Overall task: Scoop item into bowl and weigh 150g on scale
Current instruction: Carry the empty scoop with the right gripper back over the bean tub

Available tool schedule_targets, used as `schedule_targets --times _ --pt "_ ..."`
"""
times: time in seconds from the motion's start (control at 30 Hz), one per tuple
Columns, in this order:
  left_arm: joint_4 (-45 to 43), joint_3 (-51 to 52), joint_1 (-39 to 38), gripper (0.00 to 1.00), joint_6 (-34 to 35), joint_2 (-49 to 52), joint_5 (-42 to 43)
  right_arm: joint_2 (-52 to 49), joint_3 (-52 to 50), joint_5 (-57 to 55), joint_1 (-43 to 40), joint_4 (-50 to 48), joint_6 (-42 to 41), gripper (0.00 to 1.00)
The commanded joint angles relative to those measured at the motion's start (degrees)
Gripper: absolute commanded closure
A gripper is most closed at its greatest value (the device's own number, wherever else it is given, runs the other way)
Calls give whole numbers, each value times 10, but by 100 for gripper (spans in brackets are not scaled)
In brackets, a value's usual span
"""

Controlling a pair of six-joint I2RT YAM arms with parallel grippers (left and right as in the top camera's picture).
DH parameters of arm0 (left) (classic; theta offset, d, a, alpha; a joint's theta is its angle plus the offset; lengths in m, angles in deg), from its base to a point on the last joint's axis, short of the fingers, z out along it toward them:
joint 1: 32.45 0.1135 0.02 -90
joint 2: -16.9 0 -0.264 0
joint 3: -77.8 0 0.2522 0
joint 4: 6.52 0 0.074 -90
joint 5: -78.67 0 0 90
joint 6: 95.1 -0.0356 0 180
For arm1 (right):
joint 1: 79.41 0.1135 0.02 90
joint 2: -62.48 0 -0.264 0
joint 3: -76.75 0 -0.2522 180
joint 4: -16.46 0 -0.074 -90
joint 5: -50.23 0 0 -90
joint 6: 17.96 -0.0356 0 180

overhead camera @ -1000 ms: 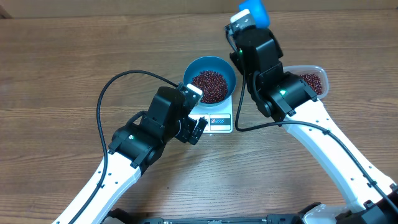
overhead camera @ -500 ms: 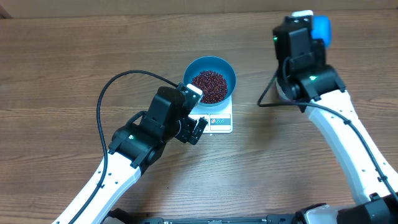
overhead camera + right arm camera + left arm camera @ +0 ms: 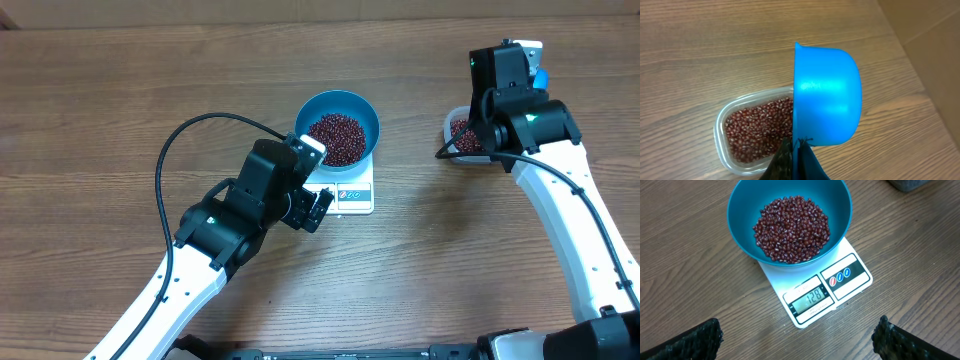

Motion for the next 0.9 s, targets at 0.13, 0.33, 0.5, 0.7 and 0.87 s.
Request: schedule_targets --times 0.13,0.33,0.5,0.7,0.87 --pt "-2 1 3 0 7 2 9 -15 -27 23 -3 9 -30 96" --pt "-2 1 3 0 7 2 9 -15 -49 23 -3 3 -30 96" --pt "-2 1 3 1 7 2 9 -15 -68 43 -3 -10 -30 96" --pt "-2 1 3 0 7 2 9 -16 -103 72 -3 -61 -30 96" --pt "-2 1 3 0 7 2 9 -16 -114 72 -3 -81 -30 96"
